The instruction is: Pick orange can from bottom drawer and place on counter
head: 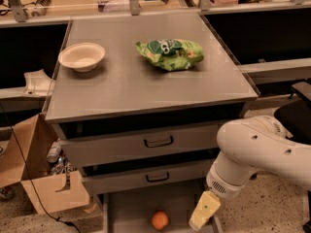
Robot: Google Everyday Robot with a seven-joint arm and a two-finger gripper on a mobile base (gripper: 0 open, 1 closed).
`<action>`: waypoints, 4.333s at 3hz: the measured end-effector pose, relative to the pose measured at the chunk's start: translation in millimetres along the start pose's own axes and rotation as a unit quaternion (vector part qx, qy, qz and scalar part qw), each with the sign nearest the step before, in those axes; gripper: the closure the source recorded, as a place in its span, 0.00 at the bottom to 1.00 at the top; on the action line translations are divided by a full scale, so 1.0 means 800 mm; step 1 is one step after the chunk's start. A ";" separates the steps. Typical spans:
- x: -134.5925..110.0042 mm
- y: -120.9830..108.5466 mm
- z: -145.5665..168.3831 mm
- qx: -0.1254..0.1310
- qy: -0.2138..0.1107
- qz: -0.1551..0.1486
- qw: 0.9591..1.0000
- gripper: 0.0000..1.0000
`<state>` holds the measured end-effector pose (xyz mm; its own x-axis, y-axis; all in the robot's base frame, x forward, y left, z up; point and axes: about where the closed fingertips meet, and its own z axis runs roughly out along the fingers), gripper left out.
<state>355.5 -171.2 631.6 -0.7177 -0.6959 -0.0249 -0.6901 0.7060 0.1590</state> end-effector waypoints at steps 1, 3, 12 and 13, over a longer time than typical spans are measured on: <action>-0.008 -0.006 0.038 -0.043 -0.037 0.044 0.997 0.00; -0.013 -0.009 0.059 -0.066 -0.060 0.067 0.994 0.00; -0.071 -0.037 0.285 -0.144 -0.076 0.212 0.964 0.00; -0.071 -0.037 0.285 -0.144 -0.076 0.213 0.964 0.00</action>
Offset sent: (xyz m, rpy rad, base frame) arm 0.0154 0.0107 -0.0655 0.2403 0.0282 -0.2126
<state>395.5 -123.1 403.1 -0.9502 -0.3093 -0.0376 -0.2921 0.8424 0.4528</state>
